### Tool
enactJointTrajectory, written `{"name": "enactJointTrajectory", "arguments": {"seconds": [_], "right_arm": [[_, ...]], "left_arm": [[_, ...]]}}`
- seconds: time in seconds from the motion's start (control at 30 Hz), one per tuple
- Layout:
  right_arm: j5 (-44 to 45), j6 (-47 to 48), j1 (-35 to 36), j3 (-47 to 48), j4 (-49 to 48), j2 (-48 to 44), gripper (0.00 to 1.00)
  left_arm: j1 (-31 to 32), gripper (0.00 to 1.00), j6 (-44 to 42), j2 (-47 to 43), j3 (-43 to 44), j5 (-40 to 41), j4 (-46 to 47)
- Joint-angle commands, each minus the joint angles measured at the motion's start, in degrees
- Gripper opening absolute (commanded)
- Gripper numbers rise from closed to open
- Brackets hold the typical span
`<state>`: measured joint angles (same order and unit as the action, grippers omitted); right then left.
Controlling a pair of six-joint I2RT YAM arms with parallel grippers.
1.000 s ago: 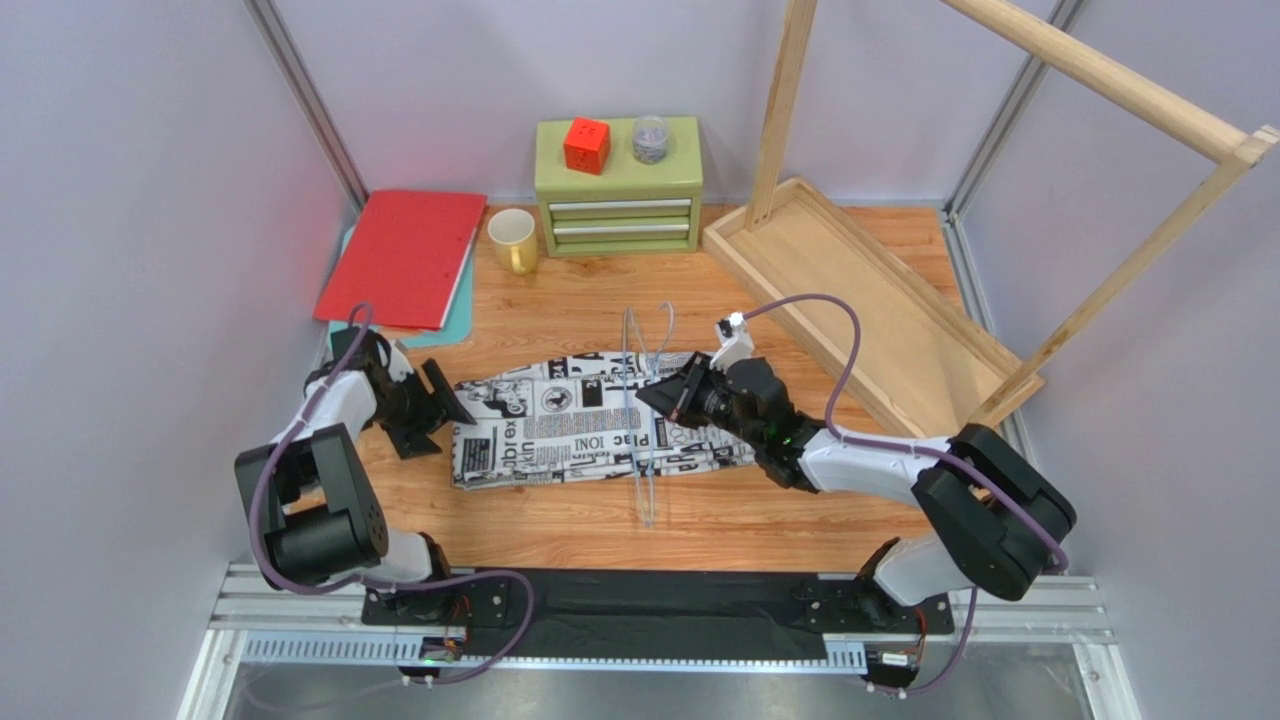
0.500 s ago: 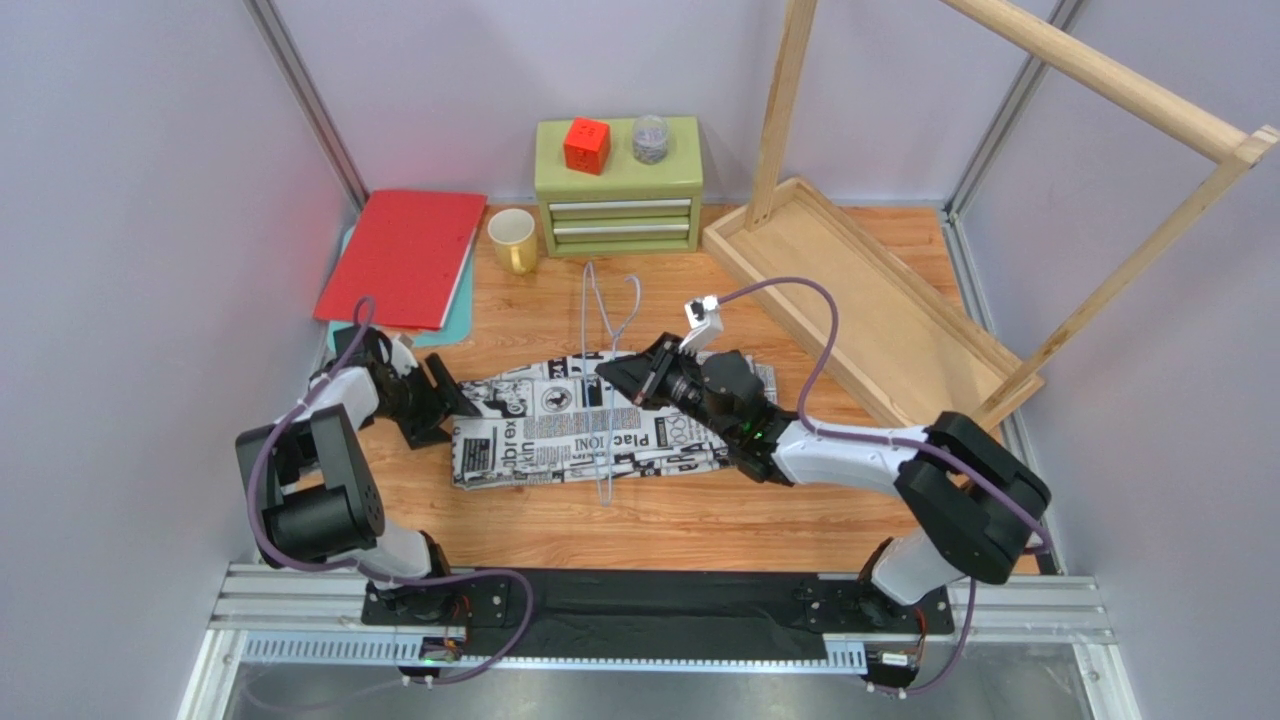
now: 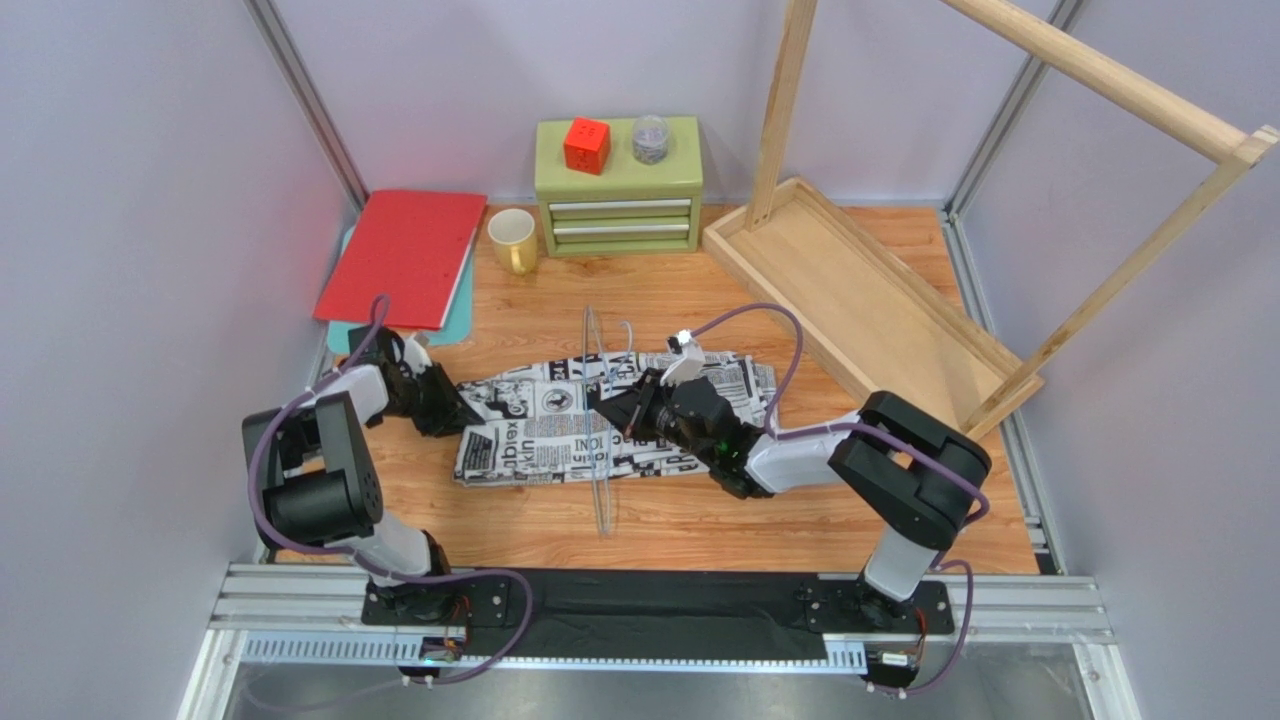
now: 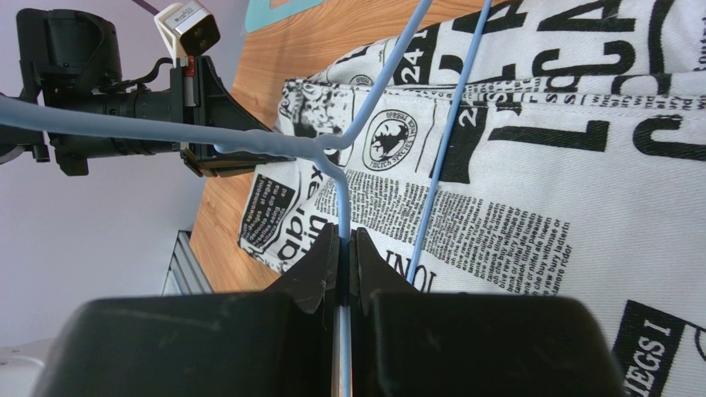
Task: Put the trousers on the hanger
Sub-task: Place trousers on hanger
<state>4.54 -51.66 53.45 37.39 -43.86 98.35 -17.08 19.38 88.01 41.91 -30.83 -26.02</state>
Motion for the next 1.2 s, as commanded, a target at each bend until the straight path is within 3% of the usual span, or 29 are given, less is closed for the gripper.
{"name": "enactJointTrajectory", "arguments": {"seconds": [0.0, 0.07, 0.3, 0.43, 0.77, 0.87, 1.03, 1.1, 1.13, 1.17], "right_arm": [[2.6, 0.9, 0.0, -1.3, 0.6, -1.2, 0.0], [2.0, 1.1, -0.3, -1.5, 0.3, -1.7, 0.0], [1.1, 1.3, -1.2, -2.7, 0.6, -4.1, 0.0], [1.1, 1.2, -2.2, -3.5, 1.1, -6.7, 0.0], [0.4, 0.4, -3.9, -6.1, 1.1, -9.8, 0.0], [0.9, -0.8, -5.0, -6.4, 2.4, -9.6, 0.0], [-3.5, -2.8, -7.8, -6.4, 4.6, -9.7, 0.0], [-3.6, -3.2, -7.9, -6.6, 4.4, -9.6, 0.0], [-3.4, -3.4, -8.0, -6.6, 4.3, -9.5, 0.0], [-3.7, -3.4, -7.9, -6.5, 4.0, -9.4, 0.0]], "left_arm": [[5.3, 0.08, -0.4, -3.7, 2.8, -7.2, -0.3], [9.2, 0.0, 2.1, -7.8, 3.8, -7.7, 0.4], [25.3, 0.0, 13.5, -10.1, 8.4, -4.5, 4.8], [34.0, 0.0, 20.4, -1.6, 15.4, 1.6, 0.2], [43.1, 0.01, 35.8, 18.1, 21.5, 2.2, 10.0], [44.2, 0.16, 36.5, 21.5, 24.4, 0.1, 10.9], [40.3, 0.24, 31.3, 15.3, 20.1, -7.3, 14.4], [37.6, 0.42, 25.9, 11.3, 18.9, -11.0, 11.0], [36.8, 0.6, 24.1, 9.9, 18.7, -10.7, 8.4], [35.7, 0.66, 23.2, 8.5, 18.1, -10.8, 5.3]]}}
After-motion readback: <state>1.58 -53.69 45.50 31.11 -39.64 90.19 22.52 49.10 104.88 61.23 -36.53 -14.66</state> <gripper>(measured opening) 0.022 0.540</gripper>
